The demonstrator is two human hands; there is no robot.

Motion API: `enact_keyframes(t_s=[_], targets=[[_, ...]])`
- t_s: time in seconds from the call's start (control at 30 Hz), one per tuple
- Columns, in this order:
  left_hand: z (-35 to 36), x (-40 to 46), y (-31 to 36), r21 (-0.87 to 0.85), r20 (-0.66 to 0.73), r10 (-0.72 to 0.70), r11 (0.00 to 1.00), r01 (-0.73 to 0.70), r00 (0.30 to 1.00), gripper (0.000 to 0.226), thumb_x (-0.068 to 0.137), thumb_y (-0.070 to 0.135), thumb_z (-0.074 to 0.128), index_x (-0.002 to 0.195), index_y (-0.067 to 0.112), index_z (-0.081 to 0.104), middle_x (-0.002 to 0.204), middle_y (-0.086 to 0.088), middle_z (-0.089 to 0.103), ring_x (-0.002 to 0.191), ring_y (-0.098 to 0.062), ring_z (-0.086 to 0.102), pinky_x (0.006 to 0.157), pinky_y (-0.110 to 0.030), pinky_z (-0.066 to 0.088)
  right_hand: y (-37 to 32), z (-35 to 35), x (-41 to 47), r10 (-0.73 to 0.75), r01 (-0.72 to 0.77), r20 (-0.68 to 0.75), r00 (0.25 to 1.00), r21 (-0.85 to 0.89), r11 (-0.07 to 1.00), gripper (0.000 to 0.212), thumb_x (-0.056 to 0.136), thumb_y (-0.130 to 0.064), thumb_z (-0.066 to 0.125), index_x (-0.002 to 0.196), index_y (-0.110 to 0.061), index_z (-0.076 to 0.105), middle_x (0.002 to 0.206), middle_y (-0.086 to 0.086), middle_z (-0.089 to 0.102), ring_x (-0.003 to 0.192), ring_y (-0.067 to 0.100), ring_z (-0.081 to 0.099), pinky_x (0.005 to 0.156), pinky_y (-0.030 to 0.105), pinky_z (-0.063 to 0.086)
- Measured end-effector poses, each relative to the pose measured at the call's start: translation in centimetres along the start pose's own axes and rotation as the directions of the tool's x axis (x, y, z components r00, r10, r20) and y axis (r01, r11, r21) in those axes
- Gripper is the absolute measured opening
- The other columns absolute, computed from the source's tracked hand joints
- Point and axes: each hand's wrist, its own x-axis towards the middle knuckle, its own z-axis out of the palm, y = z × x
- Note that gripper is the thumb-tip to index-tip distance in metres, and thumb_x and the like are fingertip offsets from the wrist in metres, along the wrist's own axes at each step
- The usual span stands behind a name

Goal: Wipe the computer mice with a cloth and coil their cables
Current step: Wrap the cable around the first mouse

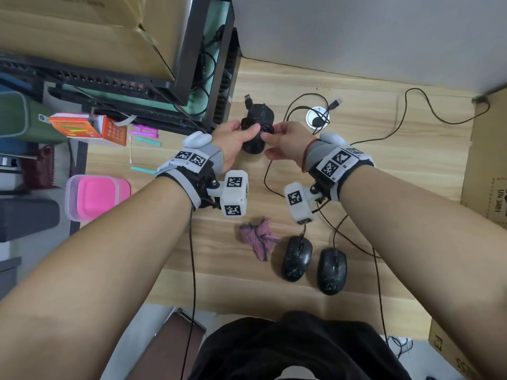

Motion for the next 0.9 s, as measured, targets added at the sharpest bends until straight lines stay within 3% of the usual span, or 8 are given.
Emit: enact_keyframes(t_s=[0.13,0.3,0.4,0.47,0.53,0.63,0.8,0.9], targets=[[0.1,0.5,-0.2,0.092,0.001,-0.005,0.996,0.005,1.000,0.039,0.091,0.003,0.064,0.129,0.001,0.058,0.127,-0.017,0.064,0.122,-0.028,0.059,0.109,-0.038,0.043,-0.6,0.7,2.0,0.003,-0.006,-0.059,0.998,-0.060,0.998,0.012,0.091,-0.017,0.067,0.097,-0.010,0.059,0.097,0.010,0.068,0.076,0.022,0.071,0.076,0.033,0.061],[0.0,1.5,-0.4,0.183,0.004,-0.023,0.983,0.022,1.000,0.048,0.085,-0.011,0.059,0.130,0.002,0.056,0.124,-0.025,0.063,0.120,-0.038,0.058,0.107,-0.047,0.045,-1.1,1.7,3.7,-0.035,-0.012,-0.126,0.991,-0.354,0.935,0.028,0.086,-0.019,0.068,0.111,-0.008,0.063,0.103,0.010,0.070,0.092,0.023,0.070,0.083,0.034,0.058],[-0.2,1.7,-0.5,0.246,0.002,-0.027,0.969,0.025,1.000,0.056,0.080,-0.011,0.063,0.133,0.006,0.055,0.123,-0.023,0.064,0.112,-0.033,0.062,0.103,-0.039,0.048,-1.4,1.7,3.8,-0.072,0.011,-0.111,0.991,-0.472,0.881,0.028,0.084,-0.020,0.067,0.111,-0.012,0.067,0.093,0.001,0.066,0.082,0.016,0.061,0.061,0.020,0.046],[-0.4,1.8,-0.5,0.273,-0.011,-0.030,0.961,0.032,0.999,0.060,0.078,-0.007,0.066,0.135,0.008,0.054,0.121,-0.020,0.065,0.105,-0.028,0.061,0.096,-0.034,0.048,-1.6,1.8,3.9,-0.096,0.042,-0.092,0.991,-0.470,0.882,0.031,0.085,-0.019,0.066,0.116,-0.012,0.067,0.095,0.001,0.065,0.084,0.015,0.058,0.056,0.016,0.038],[-0.5,1.9,-0.5,0.289,-0.026,-0.027,0.957,0.034,0.999,0.060,0.078,-0.003,0.068,0.135,0.011,0.054,0.117,-0.015,0.067,0.106,-0.027,0.061,0.095,-0.033,0.048,-1.9,1.9,3.9,-0.107,0.056,-0.085,0.991,-0.460,0.886,0.033,0.087,-0.018,0.064,0.119,-0.013,0.066,0.102,0.003,0.068,0.089,0.016,0.061,0.063,0.018,0.045],[-0.7,2.0,-0.6,0.307,-0.036,-0.019,0.951,0.029,0.999,0.059,0.078,0.001,0.069,0.135,0.011,0.054,0.114,-0.011,0.067,0.106,-0.026,0.062,0.096,-0.033,0.048,-2.1,2.1,4.3,-0.076,0.035,-0.092,0.993,-0.384,0.923,0.031,0.089,-0.018,0.061,0.119,-0.009,0.064,0.110,0.013,0.070,0.099,0.027,0.067,0.089,0.037,0.056],[-0.8,1.8,-1.0,0.357,-0.043,-0.022,0.934,0.035,0.999,0.047,0.078,0.004,0.070,0.124,0.011,0.062,0.116,-0.016,0.068,0.111,-0.032,0.062,0.101,-0.041,0.048,-1.7,2.2,4.6,-0.043,-0.010,-0.129,0.991,-0.379,0.926,0.036,0.090,-0.016,0.062,0.125,-0.006,0.059,0.118,0.015,0.065,0.108,0.031,0.064,0.093,0.042,0.054],[-0.8,1.6,-1.2,0.331,-0.029,-0.003,0.944,0.012,1.000,0.045,0.079,0.003,0.071,0.122,0.014,0.065,0.113,-0.010,0.070,0.108,-0.026,0.062,0.092,-0.031,0.048,-1.6,2.3,4.6,-0.017,-0.033,-0.156,0.988,-0.315,0.949,0.058,0.089,-0.014,0.064,0.142,-0.006,0.042,0.130,0.013,0.056,0.114,0.029,0.059,0.096,0.041,0.052]])
